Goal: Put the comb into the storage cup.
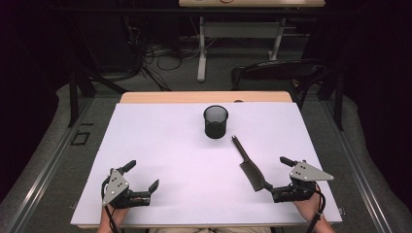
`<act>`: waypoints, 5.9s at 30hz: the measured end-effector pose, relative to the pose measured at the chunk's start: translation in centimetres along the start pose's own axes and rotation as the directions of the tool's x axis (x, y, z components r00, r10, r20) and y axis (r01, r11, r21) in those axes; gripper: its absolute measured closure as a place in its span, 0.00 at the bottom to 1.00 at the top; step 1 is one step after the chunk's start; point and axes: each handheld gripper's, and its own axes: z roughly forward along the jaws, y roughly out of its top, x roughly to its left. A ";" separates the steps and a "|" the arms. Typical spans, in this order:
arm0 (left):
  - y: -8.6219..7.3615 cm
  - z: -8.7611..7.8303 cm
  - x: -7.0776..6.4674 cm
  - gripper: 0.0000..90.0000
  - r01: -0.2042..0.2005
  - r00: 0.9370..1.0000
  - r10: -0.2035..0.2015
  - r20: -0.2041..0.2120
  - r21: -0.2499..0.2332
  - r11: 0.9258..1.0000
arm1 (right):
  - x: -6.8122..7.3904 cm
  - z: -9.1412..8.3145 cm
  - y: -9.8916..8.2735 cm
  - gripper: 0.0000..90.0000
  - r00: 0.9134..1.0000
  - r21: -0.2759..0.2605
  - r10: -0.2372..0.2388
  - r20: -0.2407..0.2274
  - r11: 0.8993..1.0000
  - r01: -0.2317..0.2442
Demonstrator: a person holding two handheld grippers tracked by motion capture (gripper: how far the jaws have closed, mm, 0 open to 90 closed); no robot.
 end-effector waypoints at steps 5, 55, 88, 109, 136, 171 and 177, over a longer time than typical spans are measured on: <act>0.0 0.1 0.0 0.00 0.005 1.000 -0.005 -0.001 0.003 1.000 | -0.2 0.5 0.5 0.00 1.000 0.028 0.010 0.000 1.000 -0.010; 0.1 0.9 0.2 0.00 -0.007 1.000 0.007 0.007 0.007 1.000 | -4.0 10.3 5.3 0.00 0.999 0.143 0.011 -0.037 0.990 -0.005; 0.1 1.3 0.2 0.00 -0.010 1.000 0.010 0.019 0.014 1.000 | -5.5 14.4 5.6 0.82 1.000 0.270 0.028 0.004 0.962 -0.028; 0.1 1.3 0.2 0.00 -0.011 1.000 0.011 0.019 0.016 1.000 | -6.1 18.9 5.7 1.00 0.999 0.461 -0.002 0.040 0.887 -0.017; 0.0 1.4 0.2 0.00 -0.013 1.000 0.013 0.021 0.019 1.000 | -6.1 21.5 4.9 1.00 0.999 0.559 -0.023 0.030 0.829 0.003; 0.1 1.3 0.2 0.00 -0.015 1.000 0.015 0.021 0.018 1.000 | -1.9 22.0 5.6 1.00 0.991 0.567 -0.075 -0.109 0.815 0.124; 0.1 1.3 0.2 0.00 -0.014 1.000 0.014 0.021 0.019 1.000 | -1.2 21.9 5.6 1.00 0.988 0.567 -0.083 -0.130 0.811 0.142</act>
